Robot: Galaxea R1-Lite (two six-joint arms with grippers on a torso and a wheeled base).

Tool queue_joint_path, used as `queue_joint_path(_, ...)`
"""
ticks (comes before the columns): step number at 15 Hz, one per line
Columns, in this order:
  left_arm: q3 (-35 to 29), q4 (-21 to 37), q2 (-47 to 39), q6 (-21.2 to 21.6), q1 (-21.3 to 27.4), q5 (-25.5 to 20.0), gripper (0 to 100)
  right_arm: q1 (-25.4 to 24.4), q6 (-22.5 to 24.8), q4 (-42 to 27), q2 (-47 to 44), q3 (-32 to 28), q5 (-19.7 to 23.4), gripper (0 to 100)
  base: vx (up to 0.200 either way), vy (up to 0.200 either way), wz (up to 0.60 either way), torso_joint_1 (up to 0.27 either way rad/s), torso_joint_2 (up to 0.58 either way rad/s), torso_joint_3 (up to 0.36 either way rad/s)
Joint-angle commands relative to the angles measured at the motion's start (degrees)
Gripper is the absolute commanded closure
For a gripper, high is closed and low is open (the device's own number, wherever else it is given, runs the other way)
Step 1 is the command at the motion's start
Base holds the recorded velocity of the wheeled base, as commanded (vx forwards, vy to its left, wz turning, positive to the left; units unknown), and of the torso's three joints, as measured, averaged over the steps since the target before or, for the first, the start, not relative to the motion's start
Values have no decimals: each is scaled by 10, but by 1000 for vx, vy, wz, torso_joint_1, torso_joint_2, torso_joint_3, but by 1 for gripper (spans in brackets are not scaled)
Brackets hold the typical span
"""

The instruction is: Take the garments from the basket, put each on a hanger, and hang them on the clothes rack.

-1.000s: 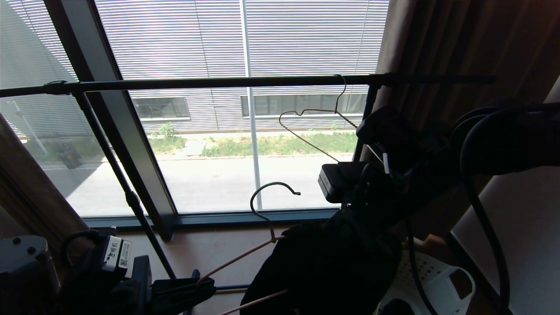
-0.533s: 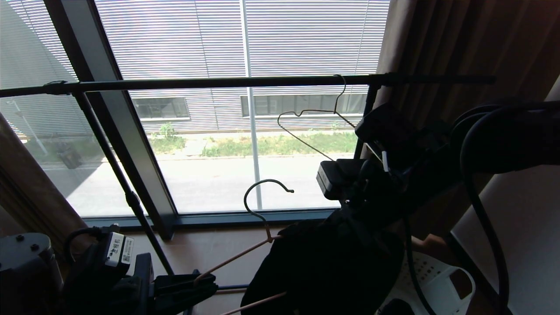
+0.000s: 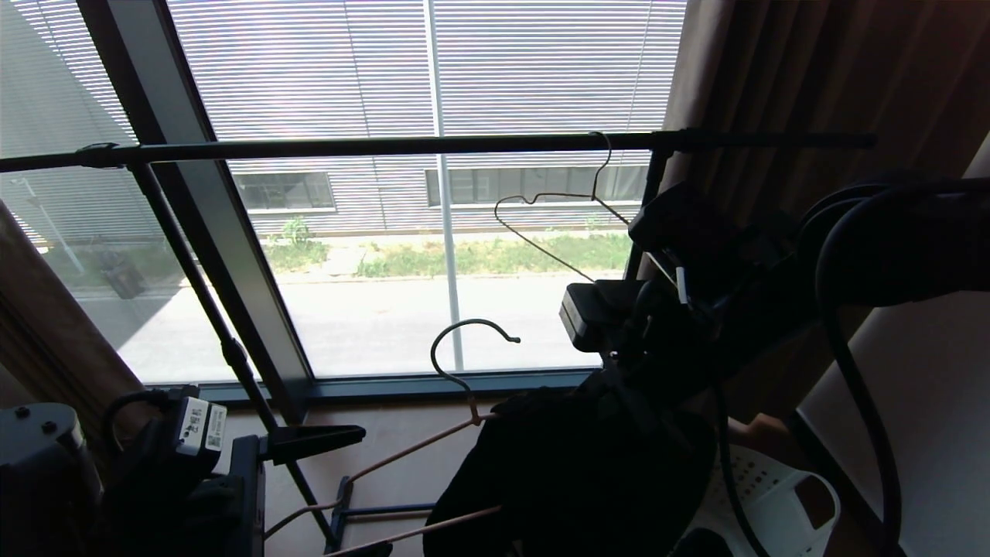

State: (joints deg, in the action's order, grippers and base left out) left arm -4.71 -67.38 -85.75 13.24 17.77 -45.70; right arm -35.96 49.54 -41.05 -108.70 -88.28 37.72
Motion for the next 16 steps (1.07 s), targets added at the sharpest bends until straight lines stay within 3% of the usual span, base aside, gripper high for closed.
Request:
queue_joint_path(1, -8, 1, 22, -4, -26, 0, 0, 2, -7, 0, 10, 0, 0, 100, 0, 0, 0, 0, 0, 0)
queue_joint_path(8, -41, 2, 65, -87, -62, -1, 0, 49, -46, -4, 30, 4, 3, 100, 0, 0, 0, 0, 0, 0)
queue_joint_path(11, -27, 7, 89, -160, -63, -1, 0, 61, -126, 2, 60, 1, 3, 100, 0, 0, 0, 0, 0, 0)
queue_joint_path(16, 1, 23, 94, -283, -127, -1, 0, 104, -133, 4, 75, 9, 22, 100, 0, 0, 0, 0, 0, 0)
